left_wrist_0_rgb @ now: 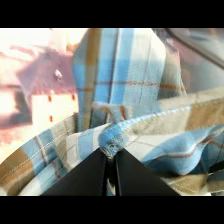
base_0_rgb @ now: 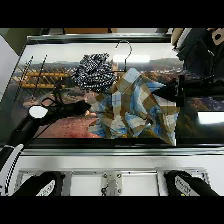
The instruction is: Fold the clothes and pants, and hang the long-sleeved shirts on hangers.
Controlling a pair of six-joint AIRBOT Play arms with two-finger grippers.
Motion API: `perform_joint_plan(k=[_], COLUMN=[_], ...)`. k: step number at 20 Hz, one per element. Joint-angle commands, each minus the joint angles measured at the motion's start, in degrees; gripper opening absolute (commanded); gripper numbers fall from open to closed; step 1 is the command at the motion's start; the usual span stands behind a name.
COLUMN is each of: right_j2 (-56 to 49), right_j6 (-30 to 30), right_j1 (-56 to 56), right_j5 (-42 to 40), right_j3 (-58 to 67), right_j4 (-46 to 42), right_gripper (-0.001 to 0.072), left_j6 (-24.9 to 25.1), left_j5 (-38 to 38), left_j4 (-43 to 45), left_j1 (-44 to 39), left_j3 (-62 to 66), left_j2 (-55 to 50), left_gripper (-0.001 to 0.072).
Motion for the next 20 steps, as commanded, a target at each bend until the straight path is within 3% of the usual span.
perform_joint_plan(k=[1,11,15,20], right_j2=[2.0,2.9,3.2,4.1], right_j6=[2.7,3.3,8.2,11.4], right_j1=[0.0,0.5,0.5,0.4], right_j5=[0.7,6.4,7.6,6.7], right_j3=[0.1,0.1,0.1,0.1], right_j4=[-0.3,-0.1,-10.0,-17.2], right_gripper=[0.0008,0.0007,0.0007,0.0007], left_j6=[0.0,0.0,0.0,-1.1], left_j5=[-1.5,0.8,-1.1,-8.1], left_j4=[3.0,2.8,3.2,12.6], left_j1=[3.1,3.5,7.4,9.4], left_j3=[0.1,0.1,2.0,11.1], left_j2=[2.7,2.5,2.5,2.5], left_gripper=[0.0011,0.0012,0.0011,0.0011])
